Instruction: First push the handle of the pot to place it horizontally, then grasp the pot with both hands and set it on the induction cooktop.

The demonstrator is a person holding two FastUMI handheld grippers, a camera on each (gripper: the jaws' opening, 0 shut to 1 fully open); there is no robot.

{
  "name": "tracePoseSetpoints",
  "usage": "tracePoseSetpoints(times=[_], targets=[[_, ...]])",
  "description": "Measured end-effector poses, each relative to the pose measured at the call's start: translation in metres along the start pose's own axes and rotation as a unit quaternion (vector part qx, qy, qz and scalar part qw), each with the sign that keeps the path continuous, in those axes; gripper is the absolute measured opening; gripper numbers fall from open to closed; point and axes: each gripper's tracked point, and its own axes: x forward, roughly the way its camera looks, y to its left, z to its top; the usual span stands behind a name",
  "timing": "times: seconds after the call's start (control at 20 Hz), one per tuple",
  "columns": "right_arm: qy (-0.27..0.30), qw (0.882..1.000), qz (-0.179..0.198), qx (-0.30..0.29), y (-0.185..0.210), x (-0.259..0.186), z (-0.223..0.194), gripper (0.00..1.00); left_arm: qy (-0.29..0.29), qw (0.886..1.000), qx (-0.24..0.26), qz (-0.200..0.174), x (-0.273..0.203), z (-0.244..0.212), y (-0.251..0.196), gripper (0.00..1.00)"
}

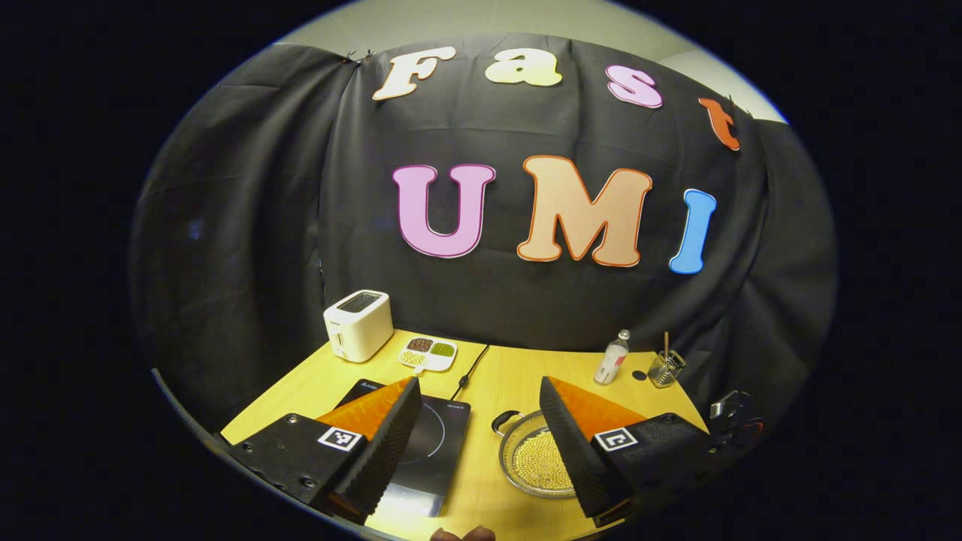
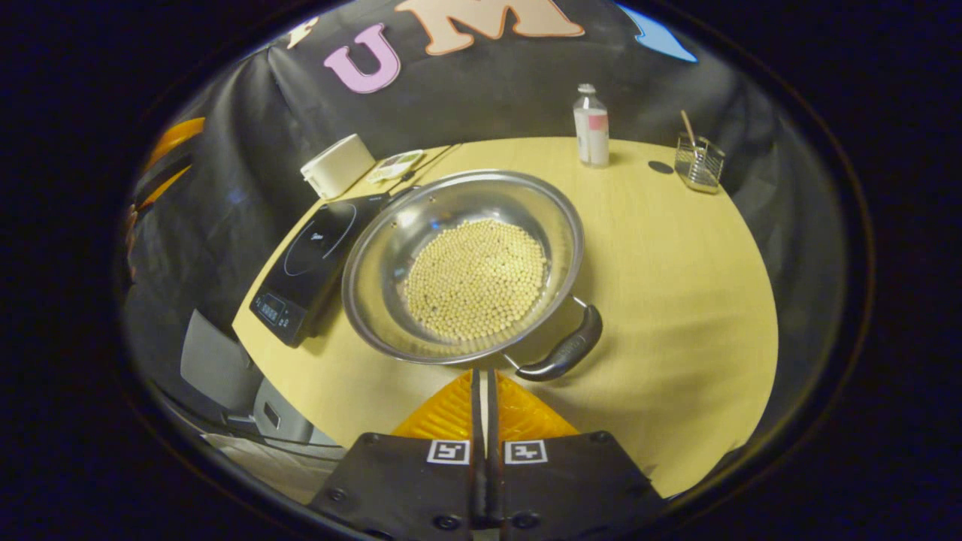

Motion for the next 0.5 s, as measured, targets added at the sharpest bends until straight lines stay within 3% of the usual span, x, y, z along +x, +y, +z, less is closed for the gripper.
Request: tracePoseSetpoints(times=[0.05,0.1,0.5], targets=[[0.004,1.000,-0.001,0.002,-0.002,0.003,0.000,0.00,0.002,1.000,0.000,0.000,0.003,0.000,0.000,0.97],[0.007,1.000,0.000,0.005,-0.005,0.006,0.001,0.00,0.004,1.000,0.000,0.000,0.004,-0.001,0.000,0.94],[0.031,0.999,0.000,0.021,-0.016,0.023,0.005,0.03,0.029,1.000,-0.008,-0.004,0.029,-0.018,-0.005,0.97]])
